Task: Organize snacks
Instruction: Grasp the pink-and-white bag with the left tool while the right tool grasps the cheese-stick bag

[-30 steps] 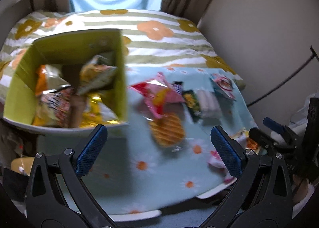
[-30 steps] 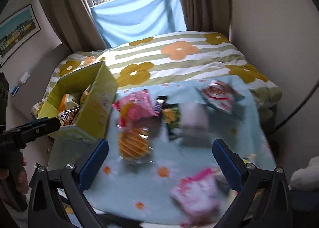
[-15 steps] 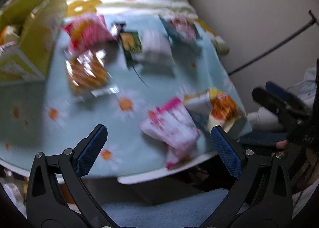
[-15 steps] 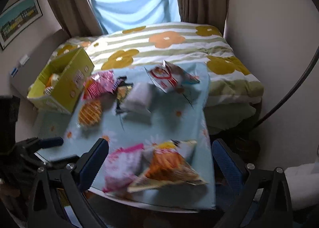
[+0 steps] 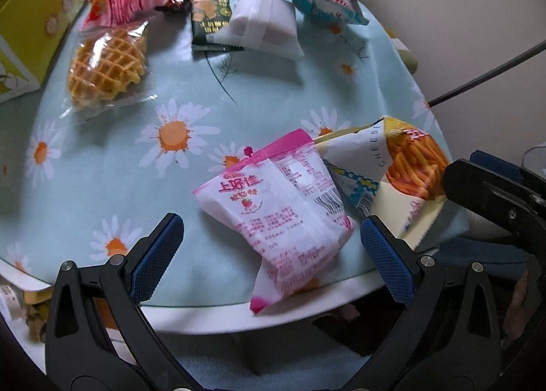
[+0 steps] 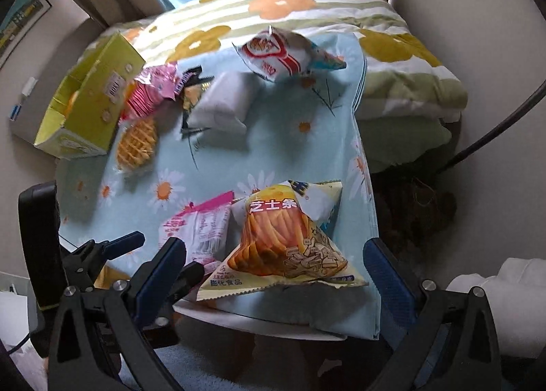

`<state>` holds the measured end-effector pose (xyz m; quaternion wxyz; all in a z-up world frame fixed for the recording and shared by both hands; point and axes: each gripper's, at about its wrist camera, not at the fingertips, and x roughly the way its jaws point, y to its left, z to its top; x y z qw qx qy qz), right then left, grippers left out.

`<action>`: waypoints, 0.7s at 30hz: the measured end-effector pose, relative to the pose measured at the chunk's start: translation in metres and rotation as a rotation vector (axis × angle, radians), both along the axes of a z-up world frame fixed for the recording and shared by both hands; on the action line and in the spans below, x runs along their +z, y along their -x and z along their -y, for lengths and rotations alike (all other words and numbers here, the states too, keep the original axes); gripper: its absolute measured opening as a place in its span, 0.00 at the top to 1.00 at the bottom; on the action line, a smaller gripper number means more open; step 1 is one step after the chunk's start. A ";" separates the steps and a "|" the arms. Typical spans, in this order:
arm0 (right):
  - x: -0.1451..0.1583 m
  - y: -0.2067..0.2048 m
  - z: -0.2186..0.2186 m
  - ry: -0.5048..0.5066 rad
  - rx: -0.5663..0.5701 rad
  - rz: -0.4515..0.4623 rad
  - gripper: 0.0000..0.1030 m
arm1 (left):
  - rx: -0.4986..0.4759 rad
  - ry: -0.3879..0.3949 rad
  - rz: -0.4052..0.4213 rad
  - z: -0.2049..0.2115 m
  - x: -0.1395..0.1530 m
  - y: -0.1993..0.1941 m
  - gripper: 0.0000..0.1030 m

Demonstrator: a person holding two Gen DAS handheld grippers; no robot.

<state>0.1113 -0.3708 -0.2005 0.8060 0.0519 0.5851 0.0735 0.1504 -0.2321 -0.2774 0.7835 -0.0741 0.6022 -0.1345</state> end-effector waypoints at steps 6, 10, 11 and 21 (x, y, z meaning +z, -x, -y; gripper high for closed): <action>-0.012 -0.012 -0.010 0.059 0.047 -0.025 0.00 | 0.006 0.031 -0.012 0.006 -0.016 -0.005 0.05; -0.019 -0.016 -0.014 0.113 0.090 -0.032 0.00 | -0.010 0.040 -0.012 0.017 -0.021 -0.004 0.12; -0.020 -0.017 -0.015 0.128 0.104 -0.031 0.00 | -0.015 0.050 -0.018 0.019 -0.022 -0.003 0.18; -0.028 -0.023 -0.023 0.170 0.208 -0.031 0.25 | -0.058 -0.003 0.022 0.039 -0.025 0.005 0.42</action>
